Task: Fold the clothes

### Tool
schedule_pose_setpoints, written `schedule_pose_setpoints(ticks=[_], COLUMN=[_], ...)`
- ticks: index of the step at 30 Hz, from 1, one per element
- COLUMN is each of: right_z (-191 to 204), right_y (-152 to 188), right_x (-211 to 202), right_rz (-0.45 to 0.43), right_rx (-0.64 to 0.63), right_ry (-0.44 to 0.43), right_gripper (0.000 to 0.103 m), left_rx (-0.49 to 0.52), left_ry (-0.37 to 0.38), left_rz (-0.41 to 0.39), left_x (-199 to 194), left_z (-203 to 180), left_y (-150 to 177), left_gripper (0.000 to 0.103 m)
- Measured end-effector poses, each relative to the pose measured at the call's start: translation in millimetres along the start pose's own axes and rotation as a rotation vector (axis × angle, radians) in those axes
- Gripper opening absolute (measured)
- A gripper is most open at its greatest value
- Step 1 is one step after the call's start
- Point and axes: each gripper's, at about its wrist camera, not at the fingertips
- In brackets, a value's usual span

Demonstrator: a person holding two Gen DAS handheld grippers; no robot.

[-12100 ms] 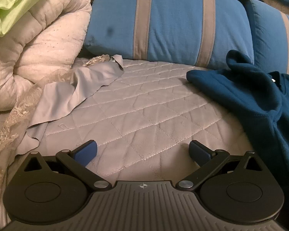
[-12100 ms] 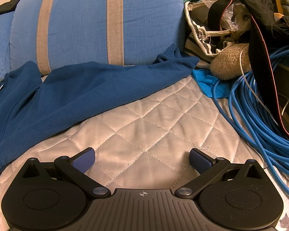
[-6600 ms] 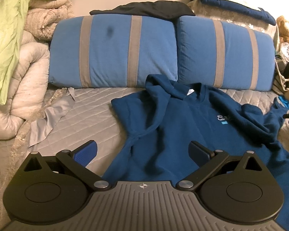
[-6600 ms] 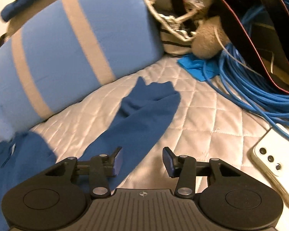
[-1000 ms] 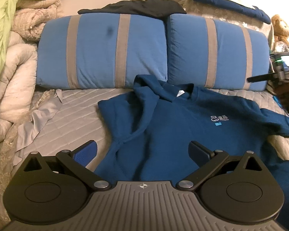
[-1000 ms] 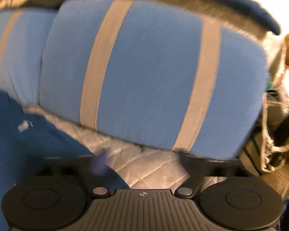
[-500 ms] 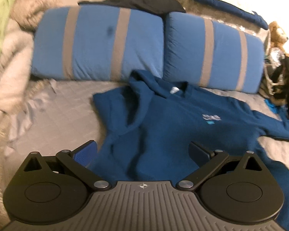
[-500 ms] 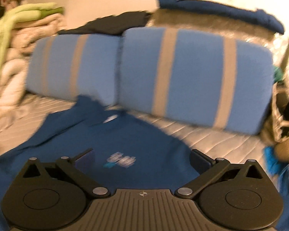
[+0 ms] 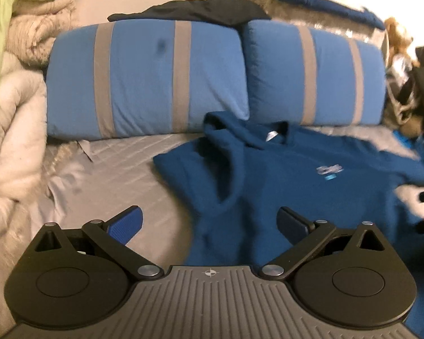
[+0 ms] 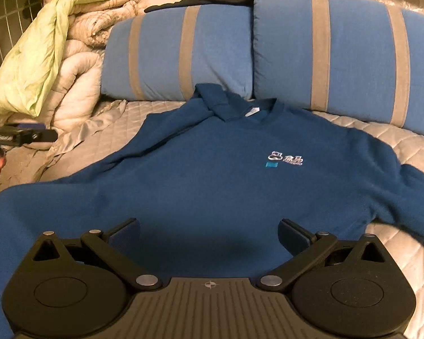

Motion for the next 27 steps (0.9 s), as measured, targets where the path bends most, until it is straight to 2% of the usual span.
schedule_pose_setpoints(ticks=[2,6,9,17,19,22,23,24,26,27], right_z=[4.4,7.3,2.4,-2.6,-1.0,-0.8,-1.5,-2.6,-5.2,-6.6], right_y=[4.9,8.0,8.6,8.5,8.1,7.0,6.4,6.2,5.8,5.6], right_x=[4.8,7.5,11.5,21.1,24.5,30.2,31.3,32.2,32.9,32.6], right_rz=[-0.002,-0.006,0.016,0.053,0.069,0.1,0.105,0.107,0.108,0.106], right_rx=[-0.015,-0.04,-0.026,0.0,-0.009,-0.022,-0.017,-0.008,0.009,0.016], right_ry=[0.003,-0.001,-0.017,-0.082,-0.099,-0.153,-0.161,-0.168,-0.182,-0.188], right_gripper=[0.103,0.103,0.103,0.102,0.102,0.099,0.098,0.098,0.098,0.098], left_rx=[0.049,0.102,0.15,0.362,0.403,0.456,0.466,0.475,0.484,0.488], left_ry=[0.008,0.038,0.072,0.041,0.026,-0.012,-0.024,-0.036,-0.02,-0.012], left_rz=[0.018,0.123,0.137,0.125,0.119,0.142,0.15,0.159,0.158,0.157], left_x=[16.2,53.4,74.0,122.6,133.1,151.7,156.8,161.8,161.9,161.8], left_z=[4.8,6.3,0.7,-26.0,-33.6,-45.0,-47.8,-50.6,-52.4,-53.2], left_y=[0.2,-1.0,-2.4,-4.5,-3.1,-0.1,1.0,2.1,1.6,1.3], left_gripper=[0.103,0.103,0.103,0.102,0.097,0.082,0.063,0.035,0.011,0.011])
Point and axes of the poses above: each gripper's, at about its wrist camera, not at the fingertips, and x roughly the way its jaws point, z to its left, y to its underside, and after that the axes turned 3 degrees about x, right-handed
